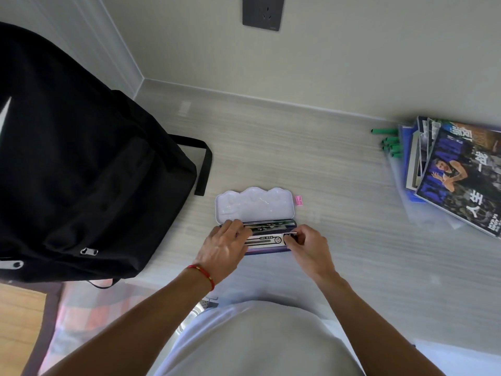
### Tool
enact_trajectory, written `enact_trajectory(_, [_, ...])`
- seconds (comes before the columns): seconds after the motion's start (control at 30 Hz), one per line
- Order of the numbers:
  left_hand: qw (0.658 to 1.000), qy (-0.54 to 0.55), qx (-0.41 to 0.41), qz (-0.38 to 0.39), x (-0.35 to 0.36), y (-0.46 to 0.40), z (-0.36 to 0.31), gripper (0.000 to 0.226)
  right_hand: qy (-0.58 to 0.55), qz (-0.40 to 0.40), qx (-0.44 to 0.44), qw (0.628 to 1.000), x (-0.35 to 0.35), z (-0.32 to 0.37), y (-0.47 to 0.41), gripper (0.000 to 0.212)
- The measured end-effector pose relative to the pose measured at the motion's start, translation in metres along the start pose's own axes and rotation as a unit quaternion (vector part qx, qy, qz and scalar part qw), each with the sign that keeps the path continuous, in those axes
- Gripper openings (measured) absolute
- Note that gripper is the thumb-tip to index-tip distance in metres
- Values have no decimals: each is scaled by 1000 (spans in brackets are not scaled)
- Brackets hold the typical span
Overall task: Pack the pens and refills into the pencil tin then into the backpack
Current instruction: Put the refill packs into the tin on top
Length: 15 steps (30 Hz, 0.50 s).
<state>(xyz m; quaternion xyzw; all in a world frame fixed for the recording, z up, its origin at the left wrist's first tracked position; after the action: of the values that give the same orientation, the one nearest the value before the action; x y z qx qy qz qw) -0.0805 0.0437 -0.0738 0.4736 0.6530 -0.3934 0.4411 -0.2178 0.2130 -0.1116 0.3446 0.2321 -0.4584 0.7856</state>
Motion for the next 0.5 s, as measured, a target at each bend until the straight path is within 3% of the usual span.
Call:
enact_trajectory(0.27, [998,-18,-55,-35,-8,7,9,37,105,-51,-118,986,-4,3,2,33])
enact_trajectory(0.5, [997,-29,-76,1,-2,9,17,44,176,-60,-214,959,-4,10,9,39])
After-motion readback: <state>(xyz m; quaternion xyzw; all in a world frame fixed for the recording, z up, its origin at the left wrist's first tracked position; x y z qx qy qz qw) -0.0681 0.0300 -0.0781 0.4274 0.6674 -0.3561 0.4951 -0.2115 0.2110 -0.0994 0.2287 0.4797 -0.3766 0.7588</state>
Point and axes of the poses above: each hand's wrist, its own y-axis away from the middle knuckle, its own x-axis out of the palm, z = x × y, the point moved 5 cm from there along -y, towards the middle knuckle, and after that the axes turned 9 degrees about -z, right-handed, at the moved point
